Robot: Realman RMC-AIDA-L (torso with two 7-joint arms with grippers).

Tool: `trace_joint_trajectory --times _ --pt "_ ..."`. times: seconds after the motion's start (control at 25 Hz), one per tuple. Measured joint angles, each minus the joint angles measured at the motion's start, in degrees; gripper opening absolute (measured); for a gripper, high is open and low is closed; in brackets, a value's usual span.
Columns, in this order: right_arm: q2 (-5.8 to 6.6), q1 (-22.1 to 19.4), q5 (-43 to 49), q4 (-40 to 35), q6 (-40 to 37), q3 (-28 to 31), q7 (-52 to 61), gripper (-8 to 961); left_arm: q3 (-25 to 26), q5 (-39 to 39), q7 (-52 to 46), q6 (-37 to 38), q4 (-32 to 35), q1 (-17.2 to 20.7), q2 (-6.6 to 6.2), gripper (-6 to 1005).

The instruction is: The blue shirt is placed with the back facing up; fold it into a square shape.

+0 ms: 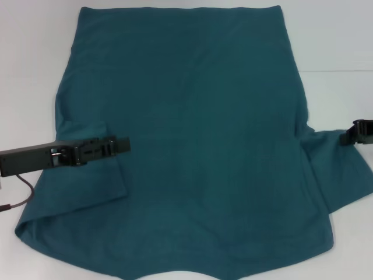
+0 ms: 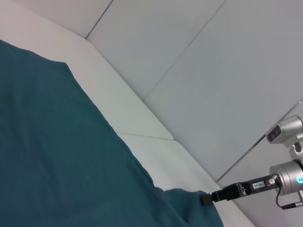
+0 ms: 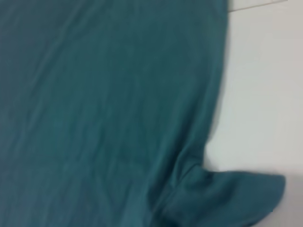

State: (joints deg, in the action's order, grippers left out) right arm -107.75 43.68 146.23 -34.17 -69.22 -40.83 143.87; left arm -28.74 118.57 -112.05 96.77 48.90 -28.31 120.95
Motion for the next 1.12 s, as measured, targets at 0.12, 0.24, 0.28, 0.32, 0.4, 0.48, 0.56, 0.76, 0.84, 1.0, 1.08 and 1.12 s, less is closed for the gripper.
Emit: trace_joint_trajectory --times 0.12,0.24,0.28,0.32,0.4,0.48,0.56,0.76,0.84,1.0,1.08,1.12 --pt "0.10 0.08 1.21 -1.64 -0.49 -0.07 1.35 15 0.00 -0.42 -0.08 0.00 0.07 0.34 -0.16 600" --pt "0.22 0.10 1.73 -2.71 -0.76 -0.04 2.05 15 0.00 -0.45 -0.08 0.00 0.07 0.47 -0.18 600" --pt "0.27 0.16 1.80 -2.76 -0.79 -0.04 2.11 15 0.00 -0.45 -0.09 -0.02 0.06 0.49 -0.17 600" --pt "0.34 0.25 1.82 -2.79 -0.81 -0.04 2.15 15 0.00 -0.45 -0.10 -0.02 0.06 0.49 -0.16 600" --pt "0.49 0.53 1.87 -2.80 -0.82 -0.10 2.15 15 0.00 -0.46 -0.15 -0.06 0.10 0.50 -0.03 600" --pt "0.69 0.88 1.98 -2.82 -0.84 -0.33 2.19 15 0.00 -0.45 -0.18 -0.07 0.11 0.52 0.04 600" --pt "0.86 1.33 2.64 -2.91 -0.87 -0.58 2.52 15 0.00 -0.45 -0.19 -0.05 0.11 0.53 0.06 600" --pt "0.81 2.44 4.82 -3.70 -0.88 -0.45 3.39 16 0.00 -0.45 -0.19 -0.01 0.05 0.54 0.08 601" --pt "0.66 2.83 4.84 -3.73 -0.90 -0.57 3.42 16 0.00 -0.45 -0.19 0.00 0.04 0.54 0.08 601" --pt "0.56 3.27 4.76 -3.74 -1.91 -0.23 3.43 16 0.00 -0.45 -0.19 -0.01 0.00 0.54 0.08 600" --pt "0.38 3.58 4.68 -3.71 -3.11 -0.28 3.44 16 -0.01 -0.45 -0.19 -0.11 -0.01 0.54 0.08 600" --pt "0.22 3.78 4.68 -3.57 -3.82 -0.38 3.44 16 0.00 -0.45 -0.19 -0.23 -0.02 0.54 0.08 600"
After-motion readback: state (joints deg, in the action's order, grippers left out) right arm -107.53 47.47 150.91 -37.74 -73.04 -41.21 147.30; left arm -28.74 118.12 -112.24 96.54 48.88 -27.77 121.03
